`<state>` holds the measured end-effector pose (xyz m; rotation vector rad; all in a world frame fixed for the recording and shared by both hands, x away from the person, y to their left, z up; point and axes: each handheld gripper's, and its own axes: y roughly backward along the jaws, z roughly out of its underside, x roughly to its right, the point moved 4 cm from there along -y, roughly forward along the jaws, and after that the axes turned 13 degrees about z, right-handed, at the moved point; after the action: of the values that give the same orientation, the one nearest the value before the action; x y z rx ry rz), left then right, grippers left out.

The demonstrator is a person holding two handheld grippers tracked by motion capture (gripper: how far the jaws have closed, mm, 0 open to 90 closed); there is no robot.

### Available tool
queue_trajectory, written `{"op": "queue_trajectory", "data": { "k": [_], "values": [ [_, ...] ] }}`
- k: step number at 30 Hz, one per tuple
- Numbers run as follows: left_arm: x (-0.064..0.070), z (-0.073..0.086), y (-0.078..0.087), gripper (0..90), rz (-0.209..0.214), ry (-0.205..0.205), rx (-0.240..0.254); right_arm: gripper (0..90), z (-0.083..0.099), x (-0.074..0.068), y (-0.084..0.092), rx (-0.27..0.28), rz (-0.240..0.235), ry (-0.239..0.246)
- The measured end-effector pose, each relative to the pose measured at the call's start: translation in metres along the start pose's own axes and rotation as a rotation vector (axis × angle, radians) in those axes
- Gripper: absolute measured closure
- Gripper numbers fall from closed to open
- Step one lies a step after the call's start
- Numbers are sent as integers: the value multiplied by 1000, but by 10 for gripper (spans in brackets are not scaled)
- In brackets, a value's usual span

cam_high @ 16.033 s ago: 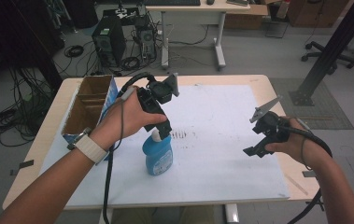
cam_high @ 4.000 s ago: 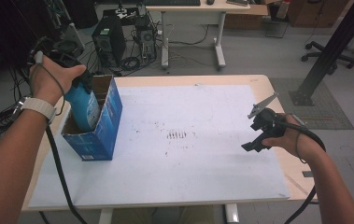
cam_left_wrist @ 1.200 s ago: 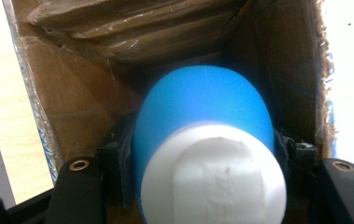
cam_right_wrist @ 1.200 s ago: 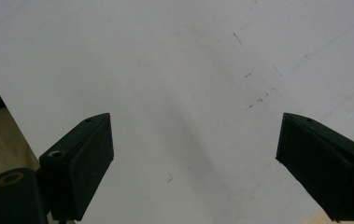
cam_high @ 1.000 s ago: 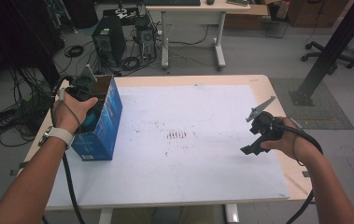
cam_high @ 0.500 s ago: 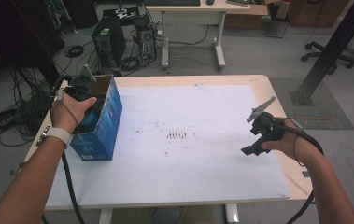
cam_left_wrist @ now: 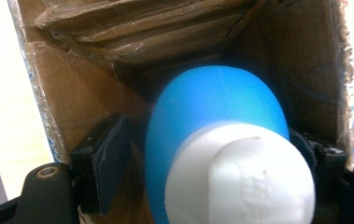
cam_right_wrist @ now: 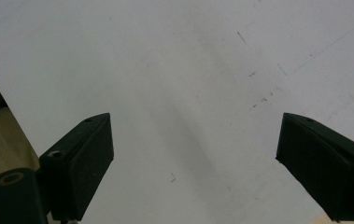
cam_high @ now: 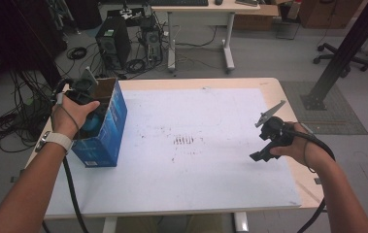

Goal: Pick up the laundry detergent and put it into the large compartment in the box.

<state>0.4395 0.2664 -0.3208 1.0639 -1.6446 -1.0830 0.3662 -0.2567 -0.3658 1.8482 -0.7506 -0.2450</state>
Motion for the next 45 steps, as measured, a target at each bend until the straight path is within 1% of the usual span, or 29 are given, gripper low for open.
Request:
{"op": "queue_trajectory", "data": {
  "k": [4, 8, 13, 21, 36, 37, 39, 45],
  "values": [
    [0, 0, 1, 222, 5, 3, -1, 111, 1, 0, 0, -1, 3, 0],
    [0, 0, 1, 219, 8, -4, -4, 111, 2, 0, 1, 2, 2, -1],
    [0, 1, 2, 217, 12, -3, 7, 111, 2, 0, 2, 3, 5, -4],
    [1, 2, 6, 216, 20, -8, 10, 111, 0, -1, 3, 6, 6, -1],
    [3, 3, 12, 209, 19, -13, 16, 111, 0, -2, 5, 8, 8, 2],
    [3, 3, 12, 205, 17, -13, 15, 111, 0, -2, 5, 9, 7, 2],
    [4, 3, 14, 162, 16, -10, 20, 111, 0, -3, 5, 9, 7, 5],
    [5, 4, 16, 161, 15, -10, 18, 111, -1, -4, 6, 12, 7, 6]
  ]
}}
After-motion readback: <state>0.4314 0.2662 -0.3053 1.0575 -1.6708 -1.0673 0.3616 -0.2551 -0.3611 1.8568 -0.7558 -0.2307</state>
